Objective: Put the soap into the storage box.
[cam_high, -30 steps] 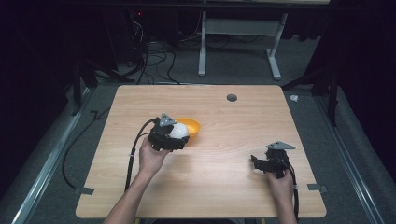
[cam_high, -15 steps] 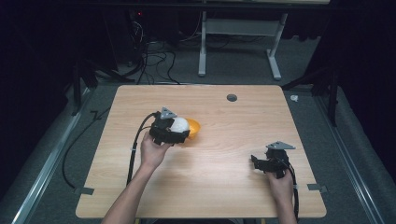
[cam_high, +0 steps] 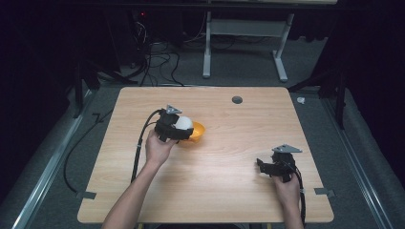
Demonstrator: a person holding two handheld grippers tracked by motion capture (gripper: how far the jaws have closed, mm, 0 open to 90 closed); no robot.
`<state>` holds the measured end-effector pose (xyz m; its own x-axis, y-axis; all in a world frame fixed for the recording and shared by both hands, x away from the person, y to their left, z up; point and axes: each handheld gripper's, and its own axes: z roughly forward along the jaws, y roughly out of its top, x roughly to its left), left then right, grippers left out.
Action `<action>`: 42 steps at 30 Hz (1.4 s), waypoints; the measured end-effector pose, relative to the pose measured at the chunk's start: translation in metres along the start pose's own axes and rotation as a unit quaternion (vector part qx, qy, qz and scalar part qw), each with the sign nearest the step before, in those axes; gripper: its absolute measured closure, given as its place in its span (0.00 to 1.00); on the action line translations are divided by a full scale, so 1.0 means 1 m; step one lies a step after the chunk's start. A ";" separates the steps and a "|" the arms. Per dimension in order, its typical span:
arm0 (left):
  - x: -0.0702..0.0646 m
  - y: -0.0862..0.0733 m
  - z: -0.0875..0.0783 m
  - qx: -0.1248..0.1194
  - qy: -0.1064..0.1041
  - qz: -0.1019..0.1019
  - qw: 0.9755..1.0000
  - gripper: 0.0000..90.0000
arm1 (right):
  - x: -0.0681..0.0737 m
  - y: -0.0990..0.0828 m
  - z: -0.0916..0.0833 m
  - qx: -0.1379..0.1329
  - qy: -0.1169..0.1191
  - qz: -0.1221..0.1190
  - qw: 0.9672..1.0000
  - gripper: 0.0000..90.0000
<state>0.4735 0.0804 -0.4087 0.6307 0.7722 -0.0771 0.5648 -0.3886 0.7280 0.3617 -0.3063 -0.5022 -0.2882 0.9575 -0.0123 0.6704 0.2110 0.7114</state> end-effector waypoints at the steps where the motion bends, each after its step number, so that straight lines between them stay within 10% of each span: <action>1: 0.000 0.001 0.002 0.001 0.000 -0.002 1.000 0.27 | 0.000 0.000 0.000 0.000 0.000 0.000 1.000 0.22; 42: 0.006 -0.004 0.058 0.059 0.032 -0.033 0.997 0.27 | 0.000 0.000 0.000 0.001 0.000 0.001 1.000 0.22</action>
<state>0.5058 0.0572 -0.4515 0.5579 0.8264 -0.0761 0.6645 -0.3899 0.6375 0.3616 -0.3061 -0.5022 -0.2873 0.9578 -0.0105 0.6718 0.2093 0.7105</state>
